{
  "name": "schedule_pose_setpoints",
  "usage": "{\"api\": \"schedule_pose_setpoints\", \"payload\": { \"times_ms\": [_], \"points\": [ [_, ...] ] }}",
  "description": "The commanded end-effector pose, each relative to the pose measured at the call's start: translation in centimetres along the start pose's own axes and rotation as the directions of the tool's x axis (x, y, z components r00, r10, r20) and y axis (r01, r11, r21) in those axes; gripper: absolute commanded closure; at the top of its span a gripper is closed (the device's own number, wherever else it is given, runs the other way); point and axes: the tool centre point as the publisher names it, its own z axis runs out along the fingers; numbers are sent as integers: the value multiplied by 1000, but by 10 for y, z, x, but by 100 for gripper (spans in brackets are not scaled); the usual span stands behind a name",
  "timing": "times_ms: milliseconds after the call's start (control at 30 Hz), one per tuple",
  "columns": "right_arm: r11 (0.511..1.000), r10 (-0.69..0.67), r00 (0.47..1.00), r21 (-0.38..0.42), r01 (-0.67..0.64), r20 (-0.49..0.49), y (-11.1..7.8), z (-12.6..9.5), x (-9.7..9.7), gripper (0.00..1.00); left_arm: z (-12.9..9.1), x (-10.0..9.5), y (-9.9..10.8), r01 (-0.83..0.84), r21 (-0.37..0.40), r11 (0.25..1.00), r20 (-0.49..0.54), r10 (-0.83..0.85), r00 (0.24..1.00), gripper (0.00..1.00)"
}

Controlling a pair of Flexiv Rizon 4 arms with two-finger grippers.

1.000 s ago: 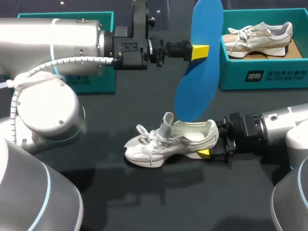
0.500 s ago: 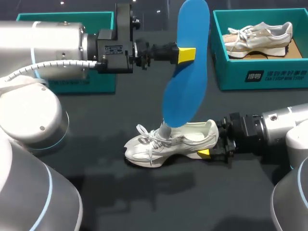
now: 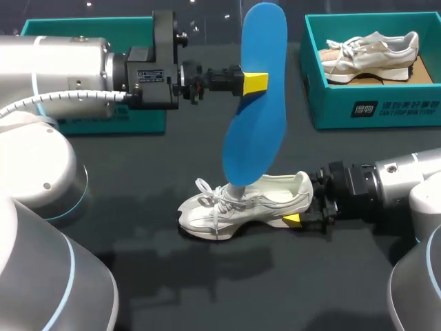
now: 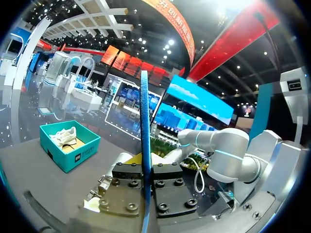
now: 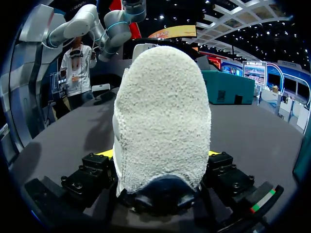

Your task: Take the shoe out of the shoebox, open the shoe tongue, remove and reinsert the insole, then place the shoe into the shoebox

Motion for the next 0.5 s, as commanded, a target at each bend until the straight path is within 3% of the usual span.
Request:
{"api": "schedule_pose_setpoints", "payload": {
  "times_ms": [33, 67, 100, 133, 333, 500],
  "points": [
    [1000, 8, 1000, 21, -8, 0, -1, 1, -2, 100, -1, 0, 1, -1, 1, 1000, -1, 1, 1000, 100],
    [1000, 11, 1000, 25, -11, 2, -1, 1, -2, 80, -1, 0, 1, -1, 1, 1000, -1, 1, 1000, 100],
    [999, 15, 1000, 31, -15, 3, -2, 1, -2, 52, -1, 0, 1, -1, 1, 1000, -1, 1, 1000, 100],
    [999, 16, 1000, 32, -16, 5, -3, -1, -2, 2, -1, 0, 1, -1, 1, 1000, -1, 1, 1000, 100],
    [998, 29, 999, 55, -30, 22, -7, -9, 1, 0, -1, 0, 1, -1, 1, 1000, -1, 1, 1000, 100],
    [991, 57, 998, 120, -59, 18, -7, -19, 4, 0, -1, 0, 1, -1, 1, 1000, -1, 1, 1000, 100]
  ]
}}
